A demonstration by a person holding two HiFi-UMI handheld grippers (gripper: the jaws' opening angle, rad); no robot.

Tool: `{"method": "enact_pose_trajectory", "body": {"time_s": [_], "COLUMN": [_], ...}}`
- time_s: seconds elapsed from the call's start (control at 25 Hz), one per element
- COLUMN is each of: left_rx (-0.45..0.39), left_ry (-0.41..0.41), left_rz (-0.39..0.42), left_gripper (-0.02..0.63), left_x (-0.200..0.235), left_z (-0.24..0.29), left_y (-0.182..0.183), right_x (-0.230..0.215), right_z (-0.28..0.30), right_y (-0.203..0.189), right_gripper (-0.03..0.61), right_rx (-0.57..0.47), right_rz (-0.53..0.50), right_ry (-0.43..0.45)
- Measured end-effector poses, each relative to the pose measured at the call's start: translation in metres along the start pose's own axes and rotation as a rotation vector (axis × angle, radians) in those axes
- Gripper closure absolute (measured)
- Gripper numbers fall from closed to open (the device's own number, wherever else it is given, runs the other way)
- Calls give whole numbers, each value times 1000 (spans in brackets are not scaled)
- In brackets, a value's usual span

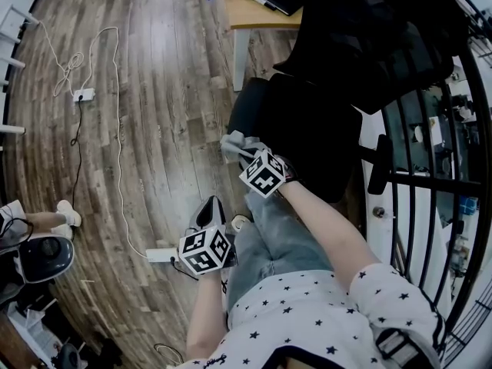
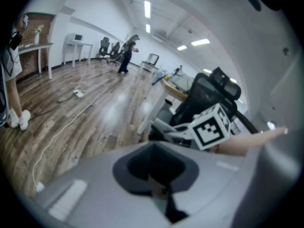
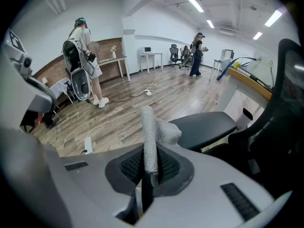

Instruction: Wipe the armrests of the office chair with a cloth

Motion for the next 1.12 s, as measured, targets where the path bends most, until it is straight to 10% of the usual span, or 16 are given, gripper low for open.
{"method": "enact_pose_trajectory", "body": {"time_s": [1.12], "left_rx": [-60], "left_ry": [-55], "left_rz": [46], "left_gripper": [606], "left_x": [-26], "left_z": [-75], "left_y": [-37], "right_x": [81], "right_z": [-149], "right_y": [-21], "right_gripper": [554], "right_rx": [-208], "right_rz": [103], "right_ry": [-59]}}
Point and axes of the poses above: the fingertips, and each gripper's own axes: z forward along the fingers, x to its left, y out of its top, the point moved 5 cm from there along -z, backward along the fingers, and after that the axes turned 8 degrees about -y, right-handed, at the moved point
